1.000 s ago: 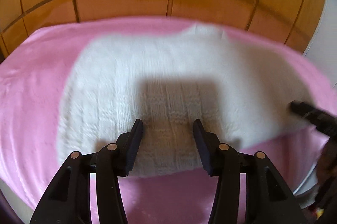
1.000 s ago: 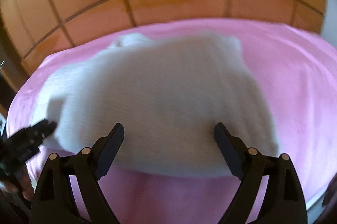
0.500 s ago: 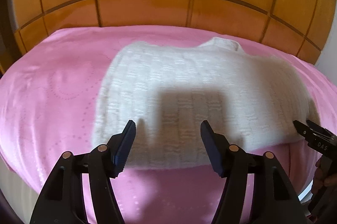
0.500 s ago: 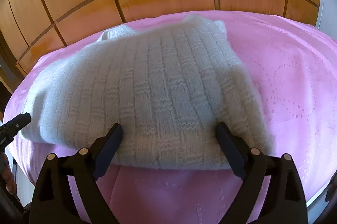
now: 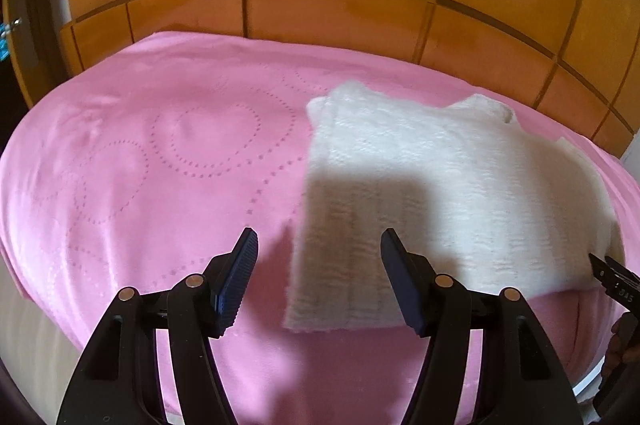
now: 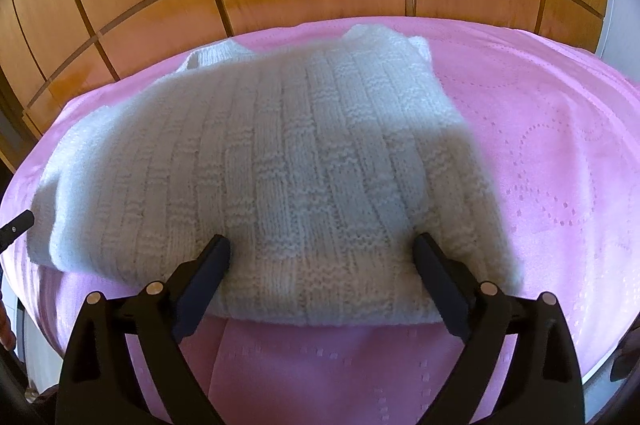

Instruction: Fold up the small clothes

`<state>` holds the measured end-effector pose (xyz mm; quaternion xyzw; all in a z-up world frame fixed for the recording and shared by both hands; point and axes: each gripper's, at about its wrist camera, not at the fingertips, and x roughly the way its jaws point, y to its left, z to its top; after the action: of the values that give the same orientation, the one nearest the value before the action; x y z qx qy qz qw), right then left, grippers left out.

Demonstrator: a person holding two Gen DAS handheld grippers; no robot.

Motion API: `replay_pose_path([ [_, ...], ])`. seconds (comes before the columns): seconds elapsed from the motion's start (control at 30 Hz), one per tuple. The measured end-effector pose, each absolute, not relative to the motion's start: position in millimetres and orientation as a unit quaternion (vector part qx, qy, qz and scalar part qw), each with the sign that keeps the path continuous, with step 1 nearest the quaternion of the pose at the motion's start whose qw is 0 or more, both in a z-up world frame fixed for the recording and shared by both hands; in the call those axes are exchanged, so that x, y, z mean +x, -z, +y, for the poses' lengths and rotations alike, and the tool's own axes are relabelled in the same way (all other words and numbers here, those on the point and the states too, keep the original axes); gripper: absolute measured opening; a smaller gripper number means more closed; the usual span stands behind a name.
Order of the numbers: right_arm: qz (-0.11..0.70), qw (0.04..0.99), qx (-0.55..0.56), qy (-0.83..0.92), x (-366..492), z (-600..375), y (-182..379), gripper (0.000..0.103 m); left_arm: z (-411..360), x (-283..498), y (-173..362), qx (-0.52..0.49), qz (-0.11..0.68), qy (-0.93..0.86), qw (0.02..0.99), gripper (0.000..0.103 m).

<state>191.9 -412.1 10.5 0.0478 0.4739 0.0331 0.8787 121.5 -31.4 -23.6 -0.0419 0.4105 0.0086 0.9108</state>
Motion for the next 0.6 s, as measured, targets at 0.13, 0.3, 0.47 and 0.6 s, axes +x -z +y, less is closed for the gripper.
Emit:
replay_pose_path([
  [0.13,0.476,0.878,0.048,-0.032,193.3,-411.8,-10.4,0.094,-14.1,132.0,47.5,-0.069,0.458,-0.018,0.886,0.059],
  [0.3,0.475,0.878,0.049,-0.031,193.2,-412.0,-10.1,0.095,13.9,135.2,29.5,-0.145,0.43,0.025,0.891,0.059],
  [0.47,0.472,0.88,0.052,-0.03,191.3,-411.3,-9.8,0.095,23.7,168.9,16.6,-0.202,0.428,0.07,0.878,0.059],
  [0.6,0.469,0.881,0.054,-0.032,189.8,-411.6,-9.7,0.095,12.3,207.3,23.4,-0.204,0.451,0.066,0.866,0.038],
])
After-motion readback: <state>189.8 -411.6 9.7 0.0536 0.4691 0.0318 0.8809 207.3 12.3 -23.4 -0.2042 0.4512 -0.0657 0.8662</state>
